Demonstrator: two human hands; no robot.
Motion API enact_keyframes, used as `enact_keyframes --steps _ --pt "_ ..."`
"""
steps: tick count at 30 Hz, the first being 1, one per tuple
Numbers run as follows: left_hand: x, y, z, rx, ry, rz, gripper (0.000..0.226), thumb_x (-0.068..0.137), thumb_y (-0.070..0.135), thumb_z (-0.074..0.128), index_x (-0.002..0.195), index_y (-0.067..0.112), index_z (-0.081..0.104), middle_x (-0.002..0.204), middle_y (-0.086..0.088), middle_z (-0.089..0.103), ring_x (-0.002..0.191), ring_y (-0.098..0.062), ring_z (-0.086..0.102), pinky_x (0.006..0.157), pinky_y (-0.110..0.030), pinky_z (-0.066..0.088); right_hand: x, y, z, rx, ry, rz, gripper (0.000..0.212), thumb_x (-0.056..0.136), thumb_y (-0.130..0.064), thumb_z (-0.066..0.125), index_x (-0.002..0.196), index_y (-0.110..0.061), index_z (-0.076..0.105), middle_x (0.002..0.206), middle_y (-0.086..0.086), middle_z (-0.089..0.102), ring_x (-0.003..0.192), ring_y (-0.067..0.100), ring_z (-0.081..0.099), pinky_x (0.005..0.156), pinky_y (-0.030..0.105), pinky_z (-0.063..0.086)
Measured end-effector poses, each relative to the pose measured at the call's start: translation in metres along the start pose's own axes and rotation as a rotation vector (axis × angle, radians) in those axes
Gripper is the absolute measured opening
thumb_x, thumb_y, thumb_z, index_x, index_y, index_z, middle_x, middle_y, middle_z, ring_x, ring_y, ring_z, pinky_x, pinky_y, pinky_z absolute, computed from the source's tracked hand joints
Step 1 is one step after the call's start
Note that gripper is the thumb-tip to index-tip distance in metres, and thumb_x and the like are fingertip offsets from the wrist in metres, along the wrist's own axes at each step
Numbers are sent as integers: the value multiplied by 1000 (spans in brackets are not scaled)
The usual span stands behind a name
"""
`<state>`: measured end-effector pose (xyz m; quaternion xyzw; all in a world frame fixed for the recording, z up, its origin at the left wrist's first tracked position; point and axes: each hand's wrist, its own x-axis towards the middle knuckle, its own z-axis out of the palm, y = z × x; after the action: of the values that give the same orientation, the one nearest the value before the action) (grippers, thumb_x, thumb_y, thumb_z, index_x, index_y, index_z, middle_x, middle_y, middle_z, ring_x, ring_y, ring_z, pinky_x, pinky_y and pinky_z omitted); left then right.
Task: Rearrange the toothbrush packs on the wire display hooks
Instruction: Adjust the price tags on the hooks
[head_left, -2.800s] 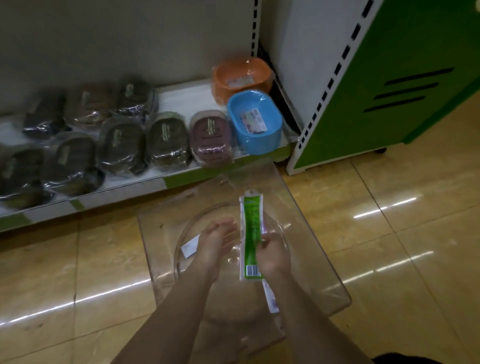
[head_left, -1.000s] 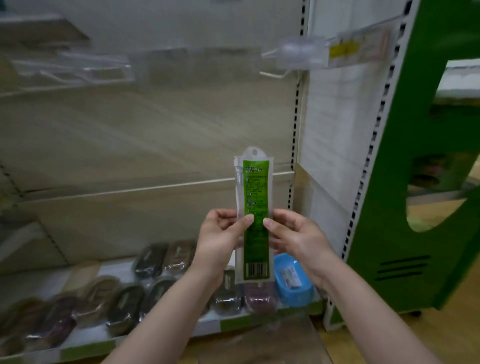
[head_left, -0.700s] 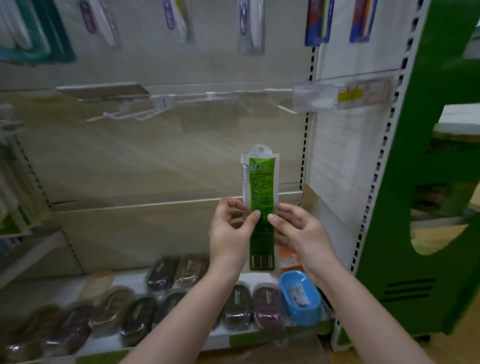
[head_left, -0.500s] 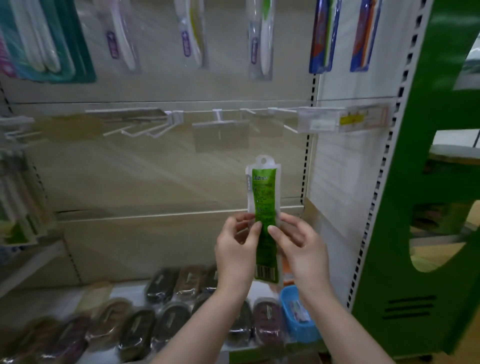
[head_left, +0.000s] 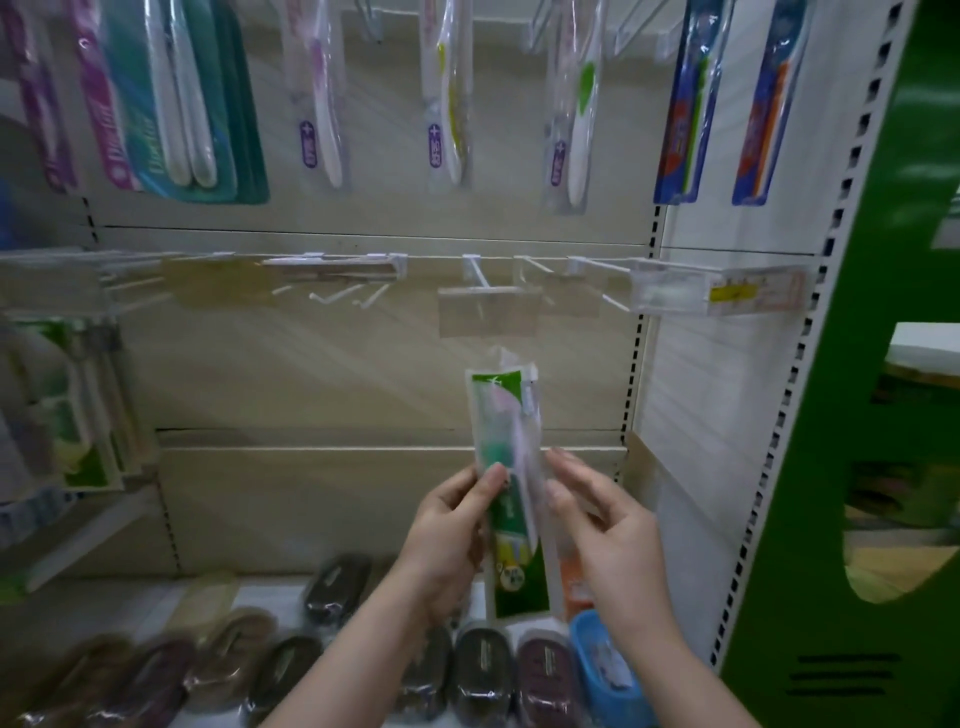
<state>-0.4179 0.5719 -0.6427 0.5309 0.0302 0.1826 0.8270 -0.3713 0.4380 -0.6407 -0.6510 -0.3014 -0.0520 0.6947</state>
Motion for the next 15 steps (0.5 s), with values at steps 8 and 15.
enact_keyframes --steps 8,15 --pt "-7 6 -22 28 -75 -34 24 79 20 61 96 6 68 83 -11 71 68 -19 68 61 -29 58 30 -17 8 96 -127 208 27 84 -24 66 111 -24 62 97 -9 70 84 9 71 68 21 57" --pt "-7 -7 -38 122 -29 -39 17 80 24 61 91 17 73 87 -6 70 71 -15 66 59 -25 52 43 1 13 73 -204 261 18 86 -15 64 103 -11 65 93 2 71 83 14 70 66 21 58"
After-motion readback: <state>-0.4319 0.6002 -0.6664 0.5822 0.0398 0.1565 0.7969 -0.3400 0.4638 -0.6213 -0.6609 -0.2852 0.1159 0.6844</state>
